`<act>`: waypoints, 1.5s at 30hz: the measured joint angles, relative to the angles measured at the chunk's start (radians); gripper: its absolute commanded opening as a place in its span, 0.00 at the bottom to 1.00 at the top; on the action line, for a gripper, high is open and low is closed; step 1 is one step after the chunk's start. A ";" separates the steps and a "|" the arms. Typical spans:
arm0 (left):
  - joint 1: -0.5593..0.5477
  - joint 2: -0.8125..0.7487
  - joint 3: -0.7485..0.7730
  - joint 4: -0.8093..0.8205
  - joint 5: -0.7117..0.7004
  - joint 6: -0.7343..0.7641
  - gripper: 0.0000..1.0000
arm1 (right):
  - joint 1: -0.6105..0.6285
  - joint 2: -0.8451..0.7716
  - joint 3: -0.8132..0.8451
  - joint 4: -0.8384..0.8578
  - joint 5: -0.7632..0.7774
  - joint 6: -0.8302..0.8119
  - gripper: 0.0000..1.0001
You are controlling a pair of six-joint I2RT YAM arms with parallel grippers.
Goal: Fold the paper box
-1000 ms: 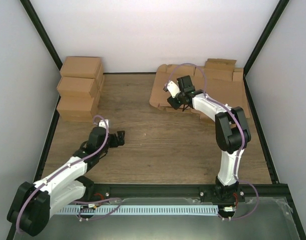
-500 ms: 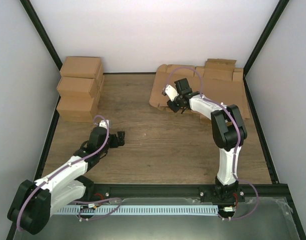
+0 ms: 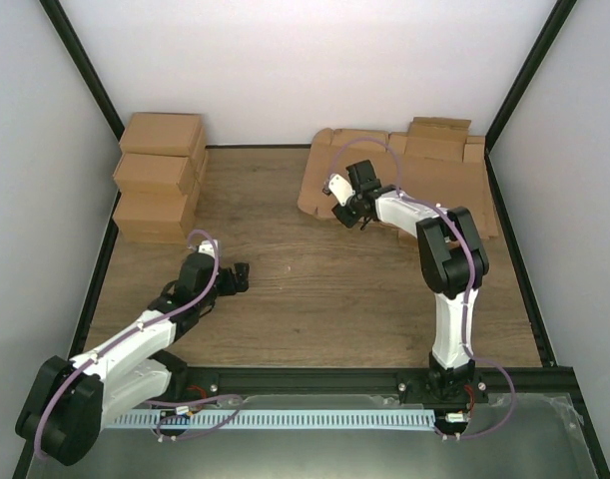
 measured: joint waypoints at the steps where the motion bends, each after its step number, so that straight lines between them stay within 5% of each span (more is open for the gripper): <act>1: 0.000 0.000 0.000 0.000 0.000 0.000 1.00 | 0.000 0.000 -0.001 0.001 0.000 0.000 0.41; 18: 0.000 0.000 0.000 0.000 0.000 0.000 1.00 | 0.045 -0.099 -0.065 0.041 -0.080 -0.010 0.51; 26: 0.000 0.000 0.000 0.000 0.000 0.000 1.00 | 0.047 -0.085 -0.065 0.055 0.064 -0.008 0.51; 39: 0.000 0.000 0.000 0.000 -0.003 0.000 1.00 | 0.048 -0.067 -0.065 0.101 0.236 0.002 0.37; 45: 0.000 0.000 0.000 0.000 -0.004 0.000 1.00 | 0.047 -0.062 -0.065 0.101 0.227 -0.001 0.50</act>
